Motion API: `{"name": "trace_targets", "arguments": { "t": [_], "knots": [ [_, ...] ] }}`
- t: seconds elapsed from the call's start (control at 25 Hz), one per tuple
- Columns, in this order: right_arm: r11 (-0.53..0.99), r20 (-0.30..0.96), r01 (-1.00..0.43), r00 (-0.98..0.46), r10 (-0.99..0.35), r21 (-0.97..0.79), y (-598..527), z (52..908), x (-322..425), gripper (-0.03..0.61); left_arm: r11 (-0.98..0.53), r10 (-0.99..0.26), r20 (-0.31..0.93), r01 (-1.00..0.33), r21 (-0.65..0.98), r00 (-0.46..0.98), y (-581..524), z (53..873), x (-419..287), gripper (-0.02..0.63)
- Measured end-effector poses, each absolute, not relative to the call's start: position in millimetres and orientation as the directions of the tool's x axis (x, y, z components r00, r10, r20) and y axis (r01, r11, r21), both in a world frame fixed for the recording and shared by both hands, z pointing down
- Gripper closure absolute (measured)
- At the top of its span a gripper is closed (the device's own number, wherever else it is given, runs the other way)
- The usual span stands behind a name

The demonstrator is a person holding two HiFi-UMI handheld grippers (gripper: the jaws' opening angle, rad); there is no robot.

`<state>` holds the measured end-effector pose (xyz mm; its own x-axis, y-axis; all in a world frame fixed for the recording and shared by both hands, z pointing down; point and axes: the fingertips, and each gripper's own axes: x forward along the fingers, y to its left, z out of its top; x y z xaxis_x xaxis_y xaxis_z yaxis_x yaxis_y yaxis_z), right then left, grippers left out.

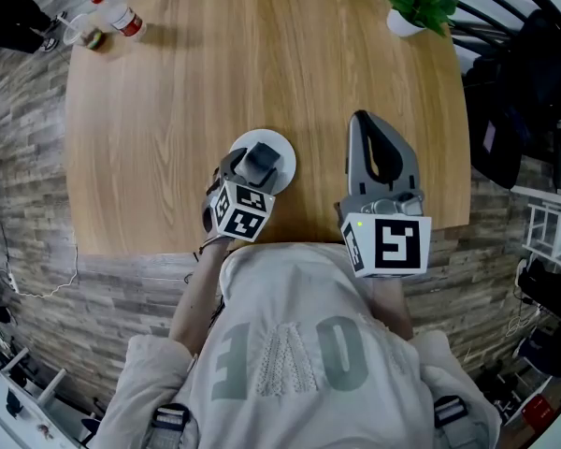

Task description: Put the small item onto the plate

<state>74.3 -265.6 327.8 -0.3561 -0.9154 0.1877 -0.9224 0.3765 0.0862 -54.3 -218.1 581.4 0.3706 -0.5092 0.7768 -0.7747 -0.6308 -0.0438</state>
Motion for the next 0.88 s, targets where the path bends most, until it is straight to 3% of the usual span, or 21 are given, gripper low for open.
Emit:
{"name": "trace_targets", "arguments": {
  "t": [0.24, 0.52, 0.64, 0.72, 0.84, 0.88],
  "knots": [
    [0.394, 0.17, -0.915, -0.376, -0.911, 0.088, -269, 324, 70, 0.56, -0.555, -0.679, 0.574, -0.832, 0.007, 0.458, -264, 496, -53, 0.299],
    [0.431, 0.028, -0.894, -0.431, -0.902, 0.118, -289, 273, 48, 0.56, -0.471, -0.87, 0.182, -0.881, -0.036, 0.458, -320, 334, -61, 0.302],
    [0.439, -0.038, -0.89, -0.447, -0.894, 0.125, -294, 248, 41, 0.56, -0.42, -0.907, 0.02, -0.907, -0.033, 0.42, -321, 270, -69, 0.333],
    [0.44, -0.082, -0.89, -0.451, -0.889, 0.121, -297, 233, 37, 0.56, -0.355, -0.931, -0.071, -0.934, -0.044, 0.357, -315, 236, -80, 0.394],
    [0.442, -0.137, -0.892, -0.452, -0.881, 0.097, -297, 215, 31, 0.56, -0.223, -0.957, -0.184, -0.974, -0.036, 0.226, -297, 203, -102, 0.583],
    [0.446, -0.149, -0.891, -0.454, -0.878, 0.087, -295, 212, 30, 0.56, -0.196, -0.957, -0.214, -0.98, -0.025, 0.196, -290, 196, -108, 0.604]
  ]
}}
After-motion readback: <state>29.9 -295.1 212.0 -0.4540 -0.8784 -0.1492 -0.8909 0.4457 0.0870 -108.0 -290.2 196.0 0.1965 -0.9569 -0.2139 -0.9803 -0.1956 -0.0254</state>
